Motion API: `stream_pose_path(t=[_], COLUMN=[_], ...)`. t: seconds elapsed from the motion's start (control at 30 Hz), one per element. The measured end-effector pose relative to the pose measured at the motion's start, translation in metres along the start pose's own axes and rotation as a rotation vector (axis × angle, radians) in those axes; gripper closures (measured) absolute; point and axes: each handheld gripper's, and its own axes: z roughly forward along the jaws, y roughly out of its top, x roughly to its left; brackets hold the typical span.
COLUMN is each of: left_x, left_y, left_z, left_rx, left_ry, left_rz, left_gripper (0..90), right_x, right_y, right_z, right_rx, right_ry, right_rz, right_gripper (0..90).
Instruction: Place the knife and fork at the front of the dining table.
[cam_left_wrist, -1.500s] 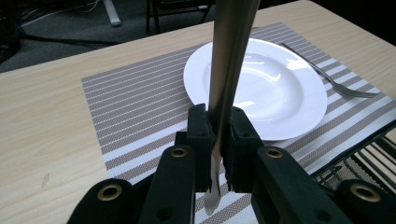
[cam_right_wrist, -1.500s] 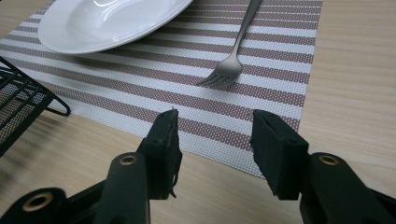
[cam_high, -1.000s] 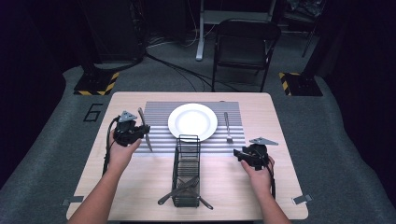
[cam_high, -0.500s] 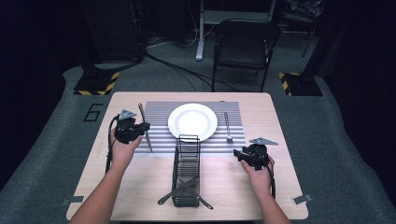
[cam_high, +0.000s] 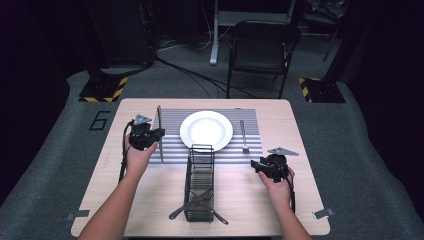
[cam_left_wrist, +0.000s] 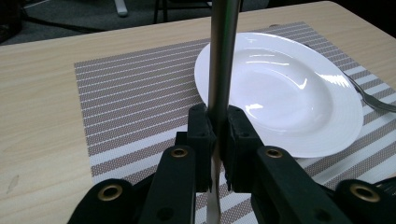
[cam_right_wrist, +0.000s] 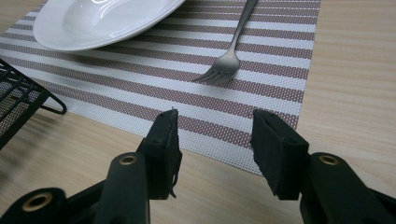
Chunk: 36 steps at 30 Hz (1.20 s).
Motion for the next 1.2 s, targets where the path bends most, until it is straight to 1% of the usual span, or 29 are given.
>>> stream_pose_path(t=[0.07, 0.13, 0.2, 0.37, 0.53, 0.57, 0.63, 0.73, 0.77, 0.9, 0.97, 1.03, 1.07, 1.2], left_x=[0.001, 0.002, 0.003, 0.004, 0.005, 0.006, 0.007, 0.009, 0.009, 0.007, 0.007, 0.008, 0.009, 0.013], left_y=[0.0, -0.001, -0.001, -0.002, -0.003, -0.003, -0.004, -0.005, -0.005, -0.006, -0.006, -0.006, -0.008, -0.01], left_z=[0.002, 0.003, 0.005, 0.01, 0.015, 0.016, 0.019, 0.022, 0.023, 0.027, 0.028, 0.031, 0.031, 0.037], left_rx=[-0.006, -0.012, -0.016, -0.034, -0.047, -0.044, -0.053, -0.065, -0.064, -0.071, -0.068, -0.063, -0.05, -0.041], left_ry=[0.002, 0.001, 0.005, 0.011, 0.021, 0.021, 0.022, 0.025, 0.022, 0.031, 0.037, 0.054, 0.061, 0.073], left_rz=[-0.008, -0.003, -0.007, -0.035, -0.045, -0.052, -0.069, -0.082, -0.081, -0.071, -0.078, -0.088, -0.082, -0.11], left_gripper=[82.3, 82.3, 82.3, 82.3, 82.3, 82.3, 82.3, 82.3, 82.3, 82.4, 82.4, 82.4, 82.4, 82.5], right_x=[0.0, -0.001, -0.001, -0.001, -0.002, -0.002, -0.002, -0.001, -0.001, -0.002, -0.002, -0.002, -0.002, -0.003], right_y=[0.0, 0.0, 0.0, 0.0, 0.0, 0.0, 0.0, 0.0, 0.0, 0.0, 0.0, 0.0, 0.0, 0.0], right_z=[0.0, 0.0, 0.0, 0.0, -0.001, -0.001, 0.0, 0.001, 0.001, 0.001, 0.001, 0.001, 0.001, 0.001], right_rx=[0.001, 0.001, 0.001, 0.0, -0.004, -0.005, -0.004, -0.001, 0.0, -0.001, -0.002, 0.001, 0.001, -0.001], right_ry=[0.0, 0.002, 0.002, 0.001, 0.002, 0.004, 0.005, 0.006, 0.007, 0.006, 0.005, 0.003, 0.004, 0.007], right_rz=[-0.003, 0.001, 0.002, 0.003, 0.011, 0.012, 0.004, 0.005, 0.005, 0.009, 0.007, 0.009, 0.01, 0.011], right_gripper=[51.4, 51.5, 51.5, 51.5, 51.5, 51.5, 51.5, 51.5, 51.5, 51.6, 51.6, 51.6, 51.6, 51.8])
